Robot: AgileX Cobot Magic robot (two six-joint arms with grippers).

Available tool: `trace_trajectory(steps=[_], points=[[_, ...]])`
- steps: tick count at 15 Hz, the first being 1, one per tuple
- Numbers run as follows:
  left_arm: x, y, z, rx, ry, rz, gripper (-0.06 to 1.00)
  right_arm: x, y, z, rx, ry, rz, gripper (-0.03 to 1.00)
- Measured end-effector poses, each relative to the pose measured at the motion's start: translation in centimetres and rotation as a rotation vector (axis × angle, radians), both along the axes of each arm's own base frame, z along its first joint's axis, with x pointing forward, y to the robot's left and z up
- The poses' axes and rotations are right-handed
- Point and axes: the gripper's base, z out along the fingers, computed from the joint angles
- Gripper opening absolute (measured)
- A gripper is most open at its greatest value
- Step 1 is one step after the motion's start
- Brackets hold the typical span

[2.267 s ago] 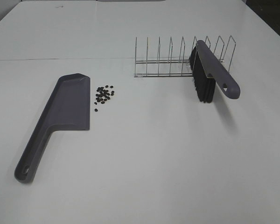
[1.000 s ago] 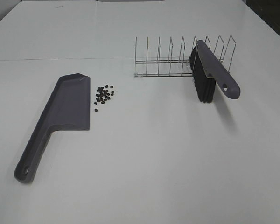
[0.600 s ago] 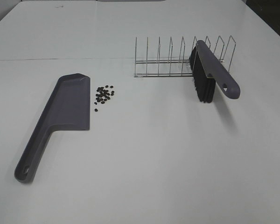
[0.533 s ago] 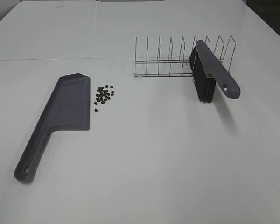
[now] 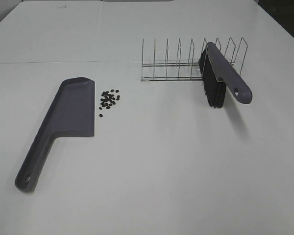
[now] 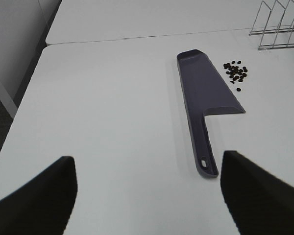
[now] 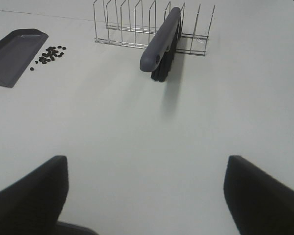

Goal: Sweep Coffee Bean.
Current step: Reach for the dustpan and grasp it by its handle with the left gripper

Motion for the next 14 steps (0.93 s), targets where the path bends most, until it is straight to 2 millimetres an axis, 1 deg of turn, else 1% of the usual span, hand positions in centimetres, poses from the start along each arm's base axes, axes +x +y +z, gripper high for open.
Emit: trace_trajectory(steps=[9, 11, 12, 13, 14], points=[[0.0, 0.0, 0.1, 0.003, -0.005, 0.002, 0.76, 0.0, 0.0, 0.0, 0.000, 0.000, 0.000, 0.76], [0.1, 0.0, 1.0, 0.001, -0.081, 0.003, 0.75, 0.0, 0.0, 0.0, 0.000, 0.000, 0.000, 0.76], [0.6, 0.0, 1.9, 0.000, -0.148, 0.004, 0.74, 0.0, 0.0, 0.0, 0.000, 0.000, 0.000, 0.76], [2.9, -0.1, 2.9, -0.017, -0.155, -0.001, 0.69, 0.0, 0.0, 0.0, 0.000, 0.000, 0.000, 0.76], [4.6, -0.3, 3.0, -0.046, -0.113, -0.009, 0.67, 0.0, 0.0, 0.0, 0.000, 0.000, 0.000, 0.76]])
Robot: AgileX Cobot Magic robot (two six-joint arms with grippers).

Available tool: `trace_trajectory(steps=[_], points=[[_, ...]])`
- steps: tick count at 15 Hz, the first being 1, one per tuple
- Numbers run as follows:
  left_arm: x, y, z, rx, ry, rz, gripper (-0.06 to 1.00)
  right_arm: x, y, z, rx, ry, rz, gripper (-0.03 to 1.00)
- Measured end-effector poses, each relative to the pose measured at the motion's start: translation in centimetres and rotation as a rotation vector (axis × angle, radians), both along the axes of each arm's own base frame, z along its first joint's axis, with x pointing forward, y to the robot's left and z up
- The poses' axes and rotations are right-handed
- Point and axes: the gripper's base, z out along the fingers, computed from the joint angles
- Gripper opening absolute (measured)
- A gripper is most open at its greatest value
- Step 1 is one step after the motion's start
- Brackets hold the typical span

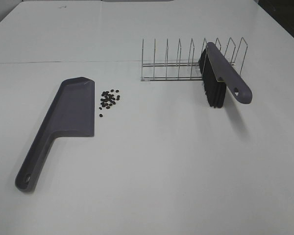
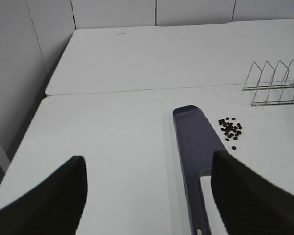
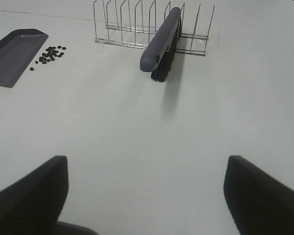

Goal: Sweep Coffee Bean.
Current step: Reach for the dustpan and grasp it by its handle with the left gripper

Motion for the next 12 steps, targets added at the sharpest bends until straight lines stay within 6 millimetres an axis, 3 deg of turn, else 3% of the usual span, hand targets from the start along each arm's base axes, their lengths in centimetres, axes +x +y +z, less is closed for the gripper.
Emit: trace_trajectory(steps=[3, 7, 12], points=[[5.6, -0.7, -0.3, -0.096, 0.203, -0.025, 0.66, 0.0, 0.0, 0.0, 0.000, 0.000, 0.000, 0.76], [12.8, -1.2, -1.3, -0.099, 0.447, -0.068, 0.66, 0.0, 0.0, 0.0, 0.000, 0.000, 0.000, 0.76], [22.3, -1.8, -4.0, -0.153, 0.690, -0.075, 0.66, 0.0, 0.0, 0.0, 0.000, 0.000, 0.000, 0.76]])
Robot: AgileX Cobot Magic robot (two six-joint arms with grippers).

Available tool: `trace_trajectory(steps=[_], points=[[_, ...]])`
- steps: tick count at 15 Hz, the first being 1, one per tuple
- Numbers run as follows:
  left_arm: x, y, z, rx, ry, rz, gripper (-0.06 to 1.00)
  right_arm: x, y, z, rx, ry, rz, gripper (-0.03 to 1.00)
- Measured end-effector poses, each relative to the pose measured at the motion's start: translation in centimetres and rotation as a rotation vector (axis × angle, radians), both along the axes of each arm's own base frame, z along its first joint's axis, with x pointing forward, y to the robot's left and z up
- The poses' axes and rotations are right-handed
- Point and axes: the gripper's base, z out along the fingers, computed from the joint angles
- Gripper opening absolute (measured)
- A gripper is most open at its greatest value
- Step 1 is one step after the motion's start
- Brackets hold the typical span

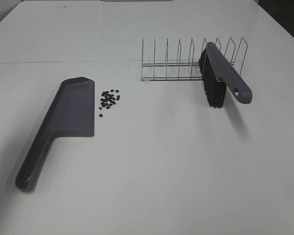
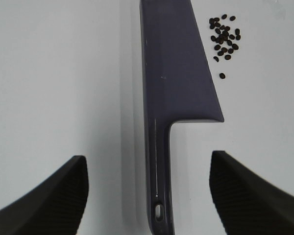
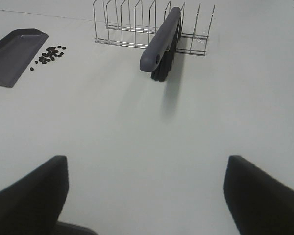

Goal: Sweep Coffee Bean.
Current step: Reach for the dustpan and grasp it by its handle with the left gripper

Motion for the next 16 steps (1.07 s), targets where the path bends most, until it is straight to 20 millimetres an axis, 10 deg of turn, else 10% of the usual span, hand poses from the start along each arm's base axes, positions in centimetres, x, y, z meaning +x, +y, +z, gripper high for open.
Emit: trace_trajectory(steps=[5, 16], points=[[4.7, -2.6, -4.3, -0.012, 0.258, -0.104, 0.66, 0.0, 0.0, 0.0, 0.000, 0.000, 0.000, 0.76], [7.8, -4.9, -13.1, 0.053, 0.455, -0.168, 0.70, 0.0, 0.0, 0.0, 0.001, -0.001, 0.000, 0.76]])
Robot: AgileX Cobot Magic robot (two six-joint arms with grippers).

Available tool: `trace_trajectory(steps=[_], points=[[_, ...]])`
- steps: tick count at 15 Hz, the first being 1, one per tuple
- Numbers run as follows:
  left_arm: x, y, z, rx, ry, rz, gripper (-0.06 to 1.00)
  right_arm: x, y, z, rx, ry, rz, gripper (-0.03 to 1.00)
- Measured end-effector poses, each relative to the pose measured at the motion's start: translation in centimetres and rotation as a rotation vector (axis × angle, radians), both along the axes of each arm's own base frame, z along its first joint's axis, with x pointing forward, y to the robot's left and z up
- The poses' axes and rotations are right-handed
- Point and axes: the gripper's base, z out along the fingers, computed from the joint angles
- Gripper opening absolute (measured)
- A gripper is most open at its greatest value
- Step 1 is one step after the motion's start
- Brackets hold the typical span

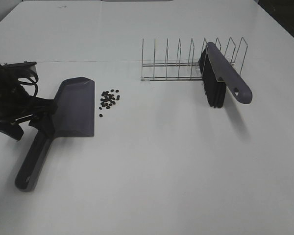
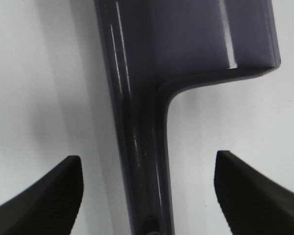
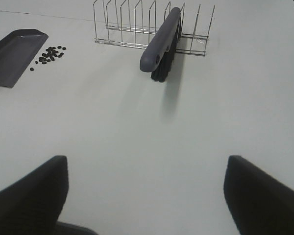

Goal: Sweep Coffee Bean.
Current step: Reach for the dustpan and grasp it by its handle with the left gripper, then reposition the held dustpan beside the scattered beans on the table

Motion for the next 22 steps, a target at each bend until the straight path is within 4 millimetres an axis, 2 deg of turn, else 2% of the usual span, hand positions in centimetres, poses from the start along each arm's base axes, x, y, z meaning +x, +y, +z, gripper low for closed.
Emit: trace_trajectory(steps=[2, 7, 10, 12, 14, 17, 22], points=[[0.1, -0.2, -0.9, 0.013, 0.008, -0.011, 0.70, 0.0, 0.0, 0.0, 0.000, 0.000, 0.000, 0.76], [0.0, -2.1, -2.3, 0.067, -0.002, -0.060, 0.70, 0.0, 0.0, 0.0, 0.000, 0.000, 0.000, 0.76], [0.1, -2.0, -4.0, 0.109, 0.034, -0.027, 0.70, 0.0, 0.0, 0.0, 0.000, 0.000, 0.000, 0.76], [0.2, -2.0, -4.2, 0.112, 0.033, -0.021, 0.69, 0.0, 0.0, 0.0, 0.000, 0.000, 0.000, 0.76], [0.3, -2.0, -4.3, 0.119, 0.032, -0.025, 0.62, 0.0, 0.0, 0.0, 0.000, 0.000, 0.000, 0.76], [0.4, -1.9, -4.4, 0.120, 0.021, 0.001, 0.34, 0.0, 0.0, 0.0, 0.000, 0.000, 0.000, 0.76], [0.5, -2.0, -4.4, 0.115, 0.025, 0.048, 0.35, 0.0, 0.0, 0.0, 0.001, 0.000, 0.001, 0.76]])
